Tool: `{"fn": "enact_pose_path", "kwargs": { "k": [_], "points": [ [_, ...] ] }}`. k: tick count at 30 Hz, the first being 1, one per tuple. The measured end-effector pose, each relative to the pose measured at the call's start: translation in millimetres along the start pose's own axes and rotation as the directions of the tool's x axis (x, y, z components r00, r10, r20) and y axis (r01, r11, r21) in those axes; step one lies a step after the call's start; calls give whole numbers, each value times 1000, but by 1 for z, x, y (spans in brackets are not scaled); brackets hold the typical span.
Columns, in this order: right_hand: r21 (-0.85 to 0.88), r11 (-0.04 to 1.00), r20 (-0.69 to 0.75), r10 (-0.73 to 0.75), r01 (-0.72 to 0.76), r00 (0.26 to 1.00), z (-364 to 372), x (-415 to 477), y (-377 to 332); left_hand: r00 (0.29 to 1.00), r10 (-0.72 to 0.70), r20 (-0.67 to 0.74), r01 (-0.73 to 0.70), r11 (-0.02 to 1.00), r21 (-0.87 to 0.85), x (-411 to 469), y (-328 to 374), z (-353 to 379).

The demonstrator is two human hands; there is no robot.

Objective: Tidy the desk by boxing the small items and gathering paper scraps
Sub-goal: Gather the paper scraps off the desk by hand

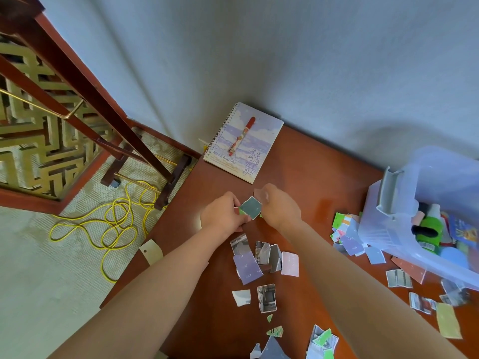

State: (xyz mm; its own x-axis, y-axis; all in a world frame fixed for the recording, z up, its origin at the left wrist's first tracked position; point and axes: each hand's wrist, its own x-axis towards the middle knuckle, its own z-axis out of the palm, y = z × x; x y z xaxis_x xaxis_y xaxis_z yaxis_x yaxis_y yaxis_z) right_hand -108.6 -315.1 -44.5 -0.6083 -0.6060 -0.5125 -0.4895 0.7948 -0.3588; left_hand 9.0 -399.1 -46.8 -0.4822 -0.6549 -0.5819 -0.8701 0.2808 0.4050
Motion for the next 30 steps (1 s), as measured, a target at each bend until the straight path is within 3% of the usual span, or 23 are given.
{"fn": "enact_pose_path", "kwargs": {
  "k": [9, 12, 18, 22, 25, 27, 30],
  "points": [
    [182, 980, 52, -90, 79, 995, 11, -3, -6, 998, 47, -46, -47, 999, 0, 2, -4, 2],
    [261, 965, 6, -35, 33, 999, 10, -6, -2, 999, 16, -31, -17, 1000, -25, 0, -5, 0],
    [534, 841, -97, 158, -83, 983, -1, -5, 5, 997, 62, -55, -58, 996, 70, 1, -9, 3],
    [668, 724, 1, 230, -172, 973, -4, -8, 7, 987, 118, -106, -104, 986, 129, 0, -9, 2],
    [751, 603, 124, 274, -271, 954, -5, -8, 7, 993, 100, -62, -98, 995, 34, -1, -14, 3],
    [668, 709, 77, 236, -226, 969, -1, -6, 10, 996, 89, -13, -90, 994, -60, 0, -17, 2],
    [273, 954, 42, 121, -128, 992, 6, -6, 14, 988, 153, -13, -152, 986, 62, 0, -18, -3]
  ]
}}
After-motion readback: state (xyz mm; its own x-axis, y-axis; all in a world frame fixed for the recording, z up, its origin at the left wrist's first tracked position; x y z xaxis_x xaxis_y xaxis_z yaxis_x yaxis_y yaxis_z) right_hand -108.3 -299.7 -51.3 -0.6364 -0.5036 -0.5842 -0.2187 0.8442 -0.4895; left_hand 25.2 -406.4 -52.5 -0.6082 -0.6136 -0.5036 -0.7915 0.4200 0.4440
